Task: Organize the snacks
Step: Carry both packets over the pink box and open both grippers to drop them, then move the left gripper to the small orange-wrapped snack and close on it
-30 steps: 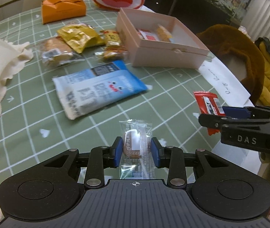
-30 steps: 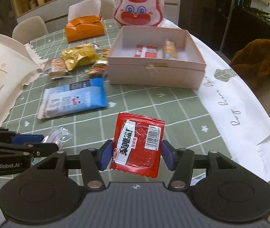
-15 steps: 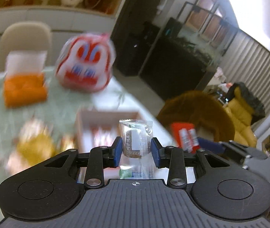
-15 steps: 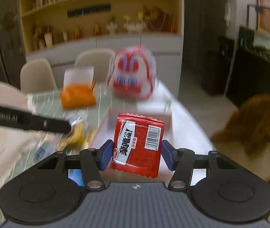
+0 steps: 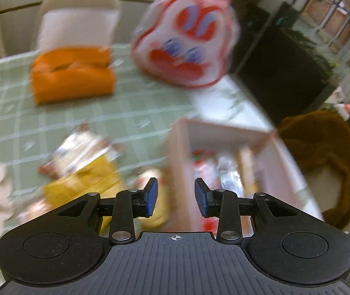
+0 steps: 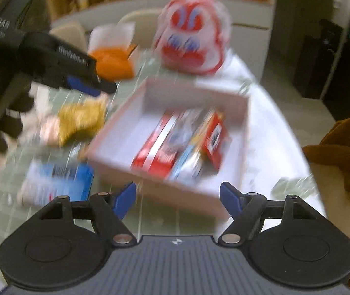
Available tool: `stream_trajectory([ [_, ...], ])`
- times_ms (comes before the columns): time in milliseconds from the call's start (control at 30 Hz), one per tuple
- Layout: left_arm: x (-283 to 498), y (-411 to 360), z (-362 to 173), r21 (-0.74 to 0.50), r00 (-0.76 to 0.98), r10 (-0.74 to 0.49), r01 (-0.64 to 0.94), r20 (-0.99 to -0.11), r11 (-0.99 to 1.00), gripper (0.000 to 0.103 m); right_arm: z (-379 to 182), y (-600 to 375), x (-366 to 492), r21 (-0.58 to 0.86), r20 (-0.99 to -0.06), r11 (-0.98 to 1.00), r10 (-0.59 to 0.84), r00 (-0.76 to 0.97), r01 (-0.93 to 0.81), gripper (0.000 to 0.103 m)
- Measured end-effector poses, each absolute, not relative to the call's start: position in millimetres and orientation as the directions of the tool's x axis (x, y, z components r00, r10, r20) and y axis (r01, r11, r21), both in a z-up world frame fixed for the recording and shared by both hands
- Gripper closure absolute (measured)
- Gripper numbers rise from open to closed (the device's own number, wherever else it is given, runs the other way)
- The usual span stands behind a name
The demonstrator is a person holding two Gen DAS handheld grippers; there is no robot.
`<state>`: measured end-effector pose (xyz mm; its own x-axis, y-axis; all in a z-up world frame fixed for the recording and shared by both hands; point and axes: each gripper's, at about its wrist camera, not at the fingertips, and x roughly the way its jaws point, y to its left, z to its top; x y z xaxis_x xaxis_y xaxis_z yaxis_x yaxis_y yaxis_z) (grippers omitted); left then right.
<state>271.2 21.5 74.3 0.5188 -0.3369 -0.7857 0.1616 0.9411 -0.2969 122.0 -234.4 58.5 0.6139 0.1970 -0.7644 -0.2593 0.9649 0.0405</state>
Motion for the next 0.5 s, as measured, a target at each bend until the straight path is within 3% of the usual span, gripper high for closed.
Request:
stream_trajectory([
  [200, 252, 61, 38, -0.305, 0.482, -0.302, 0.075, -0.822, 0.949, 0.066, 31, -207, 121, 0.128, -0.797, 0.943, 0.282, 0.534, -0.307, 0.027],
  [500, 223, 55, 45, -0.269, 0.498, -0.358, 0.243, -0.79, 0.932, 0.066, 25, -162, 144, 0.048, -0.797, 0.949, 0.225, 0.561, -0.312, 0.027],
])
